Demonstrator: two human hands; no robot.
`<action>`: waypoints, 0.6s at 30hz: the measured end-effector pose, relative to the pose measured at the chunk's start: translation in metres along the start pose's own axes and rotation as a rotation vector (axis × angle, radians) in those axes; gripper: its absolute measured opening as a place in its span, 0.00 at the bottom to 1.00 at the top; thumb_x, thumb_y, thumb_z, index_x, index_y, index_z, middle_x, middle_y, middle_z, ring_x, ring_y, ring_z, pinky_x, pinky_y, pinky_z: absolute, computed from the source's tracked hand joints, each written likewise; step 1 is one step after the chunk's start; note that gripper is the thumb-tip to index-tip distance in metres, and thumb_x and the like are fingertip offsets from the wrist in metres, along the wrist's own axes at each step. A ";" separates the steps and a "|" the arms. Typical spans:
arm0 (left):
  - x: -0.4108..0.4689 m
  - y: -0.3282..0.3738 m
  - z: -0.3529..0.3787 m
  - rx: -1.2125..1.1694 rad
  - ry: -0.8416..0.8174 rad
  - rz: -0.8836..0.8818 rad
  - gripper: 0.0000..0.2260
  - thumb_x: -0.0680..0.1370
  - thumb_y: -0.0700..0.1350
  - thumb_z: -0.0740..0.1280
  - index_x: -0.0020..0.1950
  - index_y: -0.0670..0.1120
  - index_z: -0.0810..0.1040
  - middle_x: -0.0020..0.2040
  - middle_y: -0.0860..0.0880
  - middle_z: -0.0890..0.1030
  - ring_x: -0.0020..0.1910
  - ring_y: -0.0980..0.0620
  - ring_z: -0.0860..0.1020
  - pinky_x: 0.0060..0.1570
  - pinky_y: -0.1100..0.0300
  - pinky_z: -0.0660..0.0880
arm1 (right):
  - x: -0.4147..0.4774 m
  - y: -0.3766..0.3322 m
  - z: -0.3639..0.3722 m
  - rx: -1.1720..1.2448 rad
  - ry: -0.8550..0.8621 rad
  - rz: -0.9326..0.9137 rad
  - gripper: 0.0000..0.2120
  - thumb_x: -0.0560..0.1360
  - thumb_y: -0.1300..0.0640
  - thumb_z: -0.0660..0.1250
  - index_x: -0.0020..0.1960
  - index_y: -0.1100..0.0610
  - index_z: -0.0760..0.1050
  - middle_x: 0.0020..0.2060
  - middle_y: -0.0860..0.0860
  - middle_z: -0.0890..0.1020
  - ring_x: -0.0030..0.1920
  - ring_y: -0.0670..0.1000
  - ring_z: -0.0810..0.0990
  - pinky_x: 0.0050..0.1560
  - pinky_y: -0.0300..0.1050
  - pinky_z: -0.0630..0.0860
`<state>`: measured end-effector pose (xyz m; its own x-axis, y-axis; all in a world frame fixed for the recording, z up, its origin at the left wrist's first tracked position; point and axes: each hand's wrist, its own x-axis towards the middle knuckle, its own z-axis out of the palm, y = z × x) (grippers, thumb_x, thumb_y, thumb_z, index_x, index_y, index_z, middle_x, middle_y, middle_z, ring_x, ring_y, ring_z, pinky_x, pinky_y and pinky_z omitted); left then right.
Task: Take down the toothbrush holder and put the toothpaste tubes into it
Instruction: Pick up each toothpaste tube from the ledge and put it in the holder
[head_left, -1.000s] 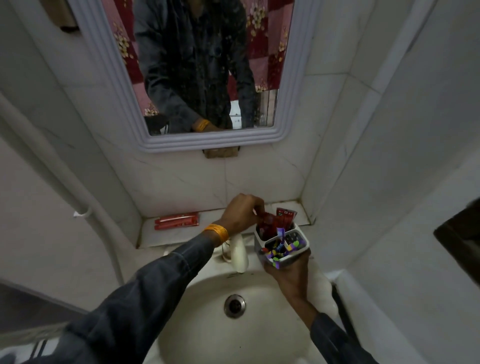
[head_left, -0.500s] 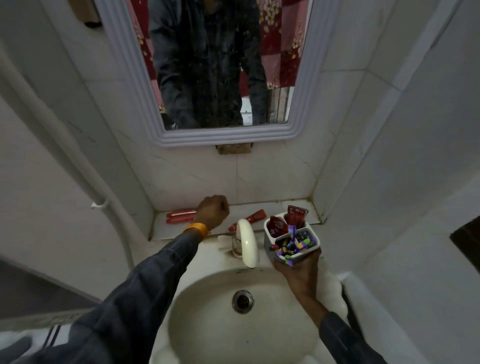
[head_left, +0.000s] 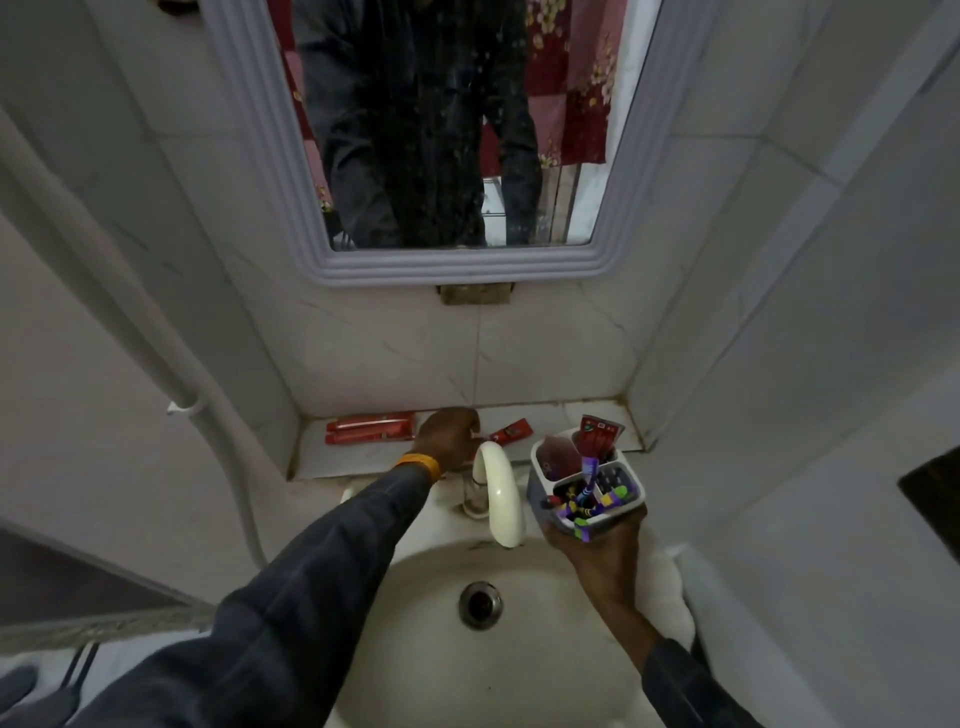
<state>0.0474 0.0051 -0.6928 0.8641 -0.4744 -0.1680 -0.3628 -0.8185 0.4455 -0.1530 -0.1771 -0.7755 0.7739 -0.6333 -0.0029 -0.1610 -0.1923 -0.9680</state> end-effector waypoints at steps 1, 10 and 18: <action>0.007 0.004 0.003 0.055 -0.057 0.020 0.15 0.75 0.49 0.70 0.58 0.44 0.78 0.58 0.43 0.80 0.57 0.42 0.77 0.56 0.53 0.74 | 0.000 0.000 0.000 0.005 -0.003 -0.001 0.55 0.58 0.62 0.90 0.78 0.56 0.63 0.69 0.52 0.81 0.68 0.52 0.82 0.68 0.56 0.81; 0.021 0.008 0.014 0.188 -0.092 0.087 0.13 0.73 0.45 0.71 0.53 0.40 0.77 0.55 0.38 0.81 0.55 0.39 0.79 0.54 0.51 0.74 | 0.000 -0.004 -0.002 0.047 -0.017 0.020 0.58 0.56 0.49 0.89 0.78 0.55 0.64 0.68 0.49 0.82 0.67 0.47 0.83 0.65 0.49 0.82; -0.015 0.039 -0.064 -0.600 0.116 0.017 0.09 0.67 0.44 0.78 0.43 0.44 0.81 0.39 0.47 0.84 0.39 0.50 0.84 0.43 0.55 0.84 | -0.001 -0.004 -0.002 0.016 -0.018 0.032 0.53 0.58 0.54 0.90 0.76 0.55 0.66 0.66 0.51 0.82 0.65 0.51 0.84 0.66 0.55 0.82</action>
<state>0.0426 0.0007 -0.6162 0.9045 -0.4198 -0.0745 -0.1462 -0.4696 0.8707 -0.1540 -0.1769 -0.7713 0.7792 -0.6256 -0.0386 -0.1762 -0.1596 -0.9713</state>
